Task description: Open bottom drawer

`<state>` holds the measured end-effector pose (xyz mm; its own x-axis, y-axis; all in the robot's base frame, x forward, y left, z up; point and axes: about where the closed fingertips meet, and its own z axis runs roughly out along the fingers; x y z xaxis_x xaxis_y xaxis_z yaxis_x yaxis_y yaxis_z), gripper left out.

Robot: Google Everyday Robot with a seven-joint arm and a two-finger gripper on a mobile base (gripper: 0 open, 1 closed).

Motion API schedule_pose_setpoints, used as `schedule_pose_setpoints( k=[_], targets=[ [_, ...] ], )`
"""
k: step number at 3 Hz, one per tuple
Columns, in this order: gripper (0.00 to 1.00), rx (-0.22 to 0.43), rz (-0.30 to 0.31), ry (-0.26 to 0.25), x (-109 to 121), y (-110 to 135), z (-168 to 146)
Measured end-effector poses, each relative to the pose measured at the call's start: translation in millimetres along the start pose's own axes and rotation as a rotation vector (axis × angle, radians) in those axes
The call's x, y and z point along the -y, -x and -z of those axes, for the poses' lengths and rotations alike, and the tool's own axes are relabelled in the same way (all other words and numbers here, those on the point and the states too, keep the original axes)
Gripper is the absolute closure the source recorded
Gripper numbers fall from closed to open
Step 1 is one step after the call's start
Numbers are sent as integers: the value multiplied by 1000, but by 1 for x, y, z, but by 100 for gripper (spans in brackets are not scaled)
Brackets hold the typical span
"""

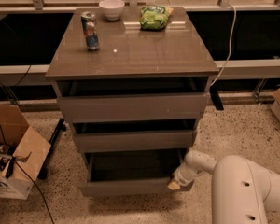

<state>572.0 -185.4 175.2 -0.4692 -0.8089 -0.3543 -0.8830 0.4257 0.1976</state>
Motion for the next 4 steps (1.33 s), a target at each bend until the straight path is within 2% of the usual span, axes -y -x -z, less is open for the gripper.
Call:
schedule_pose_setpoints(
  k=[1,2,3,4],
  targets=[
    [62,0,0,0,0,0,0],
    [38,-6,-14,1,-1,-6,1],
    [15,-44,-135,11,-9,-53,3],
    [0,-49,-150,13,-12,-55,5]
  ],
)
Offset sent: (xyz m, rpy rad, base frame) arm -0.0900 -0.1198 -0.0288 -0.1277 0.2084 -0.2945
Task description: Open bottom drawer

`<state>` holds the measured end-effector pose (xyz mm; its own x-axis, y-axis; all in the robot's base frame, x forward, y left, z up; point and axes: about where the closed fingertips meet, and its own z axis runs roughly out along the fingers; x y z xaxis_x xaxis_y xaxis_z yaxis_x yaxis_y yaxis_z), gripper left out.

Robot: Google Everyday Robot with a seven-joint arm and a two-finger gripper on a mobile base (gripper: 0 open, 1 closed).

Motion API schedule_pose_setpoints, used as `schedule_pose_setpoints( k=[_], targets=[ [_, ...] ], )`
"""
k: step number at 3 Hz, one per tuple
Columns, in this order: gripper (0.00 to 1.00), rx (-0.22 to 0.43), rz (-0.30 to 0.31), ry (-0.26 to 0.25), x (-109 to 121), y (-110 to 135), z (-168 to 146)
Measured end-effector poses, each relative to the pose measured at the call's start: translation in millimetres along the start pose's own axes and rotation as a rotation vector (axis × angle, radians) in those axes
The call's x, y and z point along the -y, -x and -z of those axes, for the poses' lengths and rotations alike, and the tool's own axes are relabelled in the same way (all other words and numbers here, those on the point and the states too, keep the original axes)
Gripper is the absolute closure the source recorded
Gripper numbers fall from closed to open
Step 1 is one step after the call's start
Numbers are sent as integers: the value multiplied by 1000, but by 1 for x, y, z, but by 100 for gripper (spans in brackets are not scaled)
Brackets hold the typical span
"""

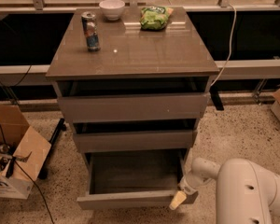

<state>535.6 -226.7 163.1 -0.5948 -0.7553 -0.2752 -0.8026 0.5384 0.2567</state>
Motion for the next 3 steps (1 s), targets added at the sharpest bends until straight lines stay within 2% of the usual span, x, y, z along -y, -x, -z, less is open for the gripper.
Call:
schedule_pose_setpoints(
  k=[2,3],
  targets=[
    [0,0,0,0,-5,8,-2],
    [23,0,0,0,-6,11,-3]
  ],
)
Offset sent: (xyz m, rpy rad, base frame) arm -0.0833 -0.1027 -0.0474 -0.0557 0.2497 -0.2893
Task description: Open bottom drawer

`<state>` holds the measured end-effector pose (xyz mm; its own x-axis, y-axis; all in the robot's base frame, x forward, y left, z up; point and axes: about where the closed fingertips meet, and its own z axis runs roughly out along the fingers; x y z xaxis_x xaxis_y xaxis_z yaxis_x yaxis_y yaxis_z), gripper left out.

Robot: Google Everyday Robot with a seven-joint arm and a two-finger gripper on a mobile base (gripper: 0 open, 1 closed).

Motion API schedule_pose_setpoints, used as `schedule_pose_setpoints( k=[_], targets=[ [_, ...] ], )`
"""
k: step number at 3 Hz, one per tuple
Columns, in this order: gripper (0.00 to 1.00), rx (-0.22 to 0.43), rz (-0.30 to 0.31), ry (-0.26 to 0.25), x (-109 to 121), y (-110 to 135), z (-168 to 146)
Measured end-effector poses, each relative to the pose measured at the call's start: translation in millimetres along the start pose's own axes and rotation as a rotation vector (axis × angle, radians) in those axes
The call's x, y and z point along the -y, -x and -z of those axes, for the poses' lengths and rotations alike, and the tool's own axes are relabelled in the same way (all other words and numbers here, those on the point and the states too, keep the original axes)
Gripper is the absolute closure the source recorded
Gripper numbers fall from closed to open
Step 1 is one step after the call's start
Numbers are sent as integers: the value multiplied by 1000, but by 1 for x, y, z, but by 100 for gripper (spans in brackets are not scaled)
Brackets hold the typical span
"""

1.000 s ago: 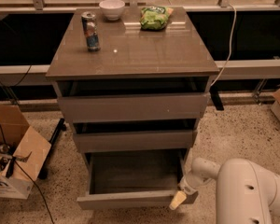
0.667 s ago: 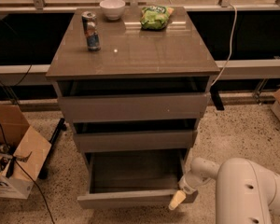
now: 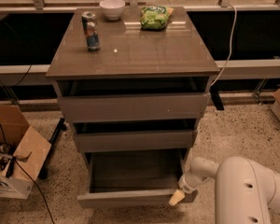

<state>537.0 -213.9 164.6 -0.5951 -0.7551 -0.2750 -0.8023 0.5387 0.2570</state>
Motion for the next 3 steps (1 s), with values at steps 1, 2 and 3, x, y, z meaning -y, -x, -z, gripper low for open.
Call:
schedule_pose_setpoints(
  k=[1,2,3],
  targets=[
    [7,0,0,0,0,0,0],
    [11,-17,43,14,-5,-4,0],
    [34,-17,43,14,-5,-4,0]
  ],
)
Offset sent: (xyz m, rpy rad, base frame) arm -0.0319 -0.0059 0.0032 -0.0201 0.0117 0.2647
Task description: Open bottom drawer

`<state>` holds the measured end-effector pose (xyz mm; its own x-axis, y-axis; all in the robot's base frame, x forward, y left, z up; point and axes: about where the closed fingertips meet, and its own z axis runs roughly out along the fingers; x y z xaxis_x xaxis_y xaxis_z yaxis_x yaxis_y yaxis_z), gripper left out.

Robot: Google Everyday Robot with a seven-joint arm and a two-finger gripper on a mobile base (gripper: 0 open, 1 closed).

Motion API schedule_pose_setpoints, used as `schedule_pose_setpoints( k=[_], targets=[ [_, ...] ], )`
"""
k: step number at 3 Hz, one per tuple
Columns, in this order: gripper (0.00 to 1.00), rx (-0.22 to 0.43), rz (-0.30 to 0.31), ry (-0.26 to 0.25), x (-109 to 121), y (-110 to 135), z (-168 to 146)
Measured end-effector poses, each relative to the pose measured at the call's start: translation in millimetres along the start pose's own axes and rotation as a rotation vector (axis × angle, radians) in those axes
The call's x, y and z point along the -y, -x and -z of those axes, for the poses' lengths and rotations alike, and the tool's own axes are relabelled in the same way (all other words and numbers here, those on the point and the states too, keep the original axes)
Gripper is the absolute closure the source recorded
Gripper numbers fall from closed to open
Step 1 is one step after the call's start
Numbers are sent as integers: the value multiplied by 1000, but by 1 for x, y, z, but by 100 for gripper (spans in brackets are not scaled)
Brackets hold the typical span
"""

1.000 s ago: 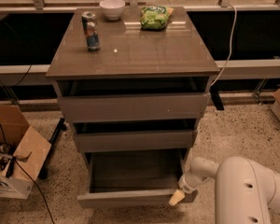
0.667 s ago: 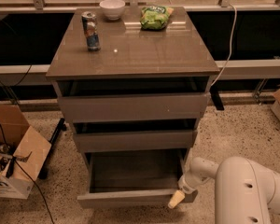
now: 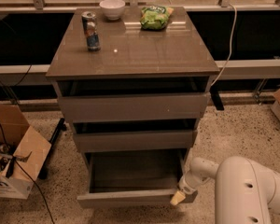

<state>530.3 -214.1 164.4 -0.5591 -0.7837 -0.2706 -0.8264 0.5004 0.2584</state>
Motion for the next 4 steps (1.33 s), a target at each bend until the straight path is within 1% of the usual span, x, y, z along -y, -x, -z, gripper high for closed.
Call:
schedule_pose_setpoints(
  k=[1,2,3,4],
  targets=[
    [61,-39,145,40,-22,-18,8],
    [47,-39,145,40,-22,-18,8],
    [15,-50,167,49,-26,-21,4],
    [0,-83,236,64,-31,-26,-2]
  ],
)
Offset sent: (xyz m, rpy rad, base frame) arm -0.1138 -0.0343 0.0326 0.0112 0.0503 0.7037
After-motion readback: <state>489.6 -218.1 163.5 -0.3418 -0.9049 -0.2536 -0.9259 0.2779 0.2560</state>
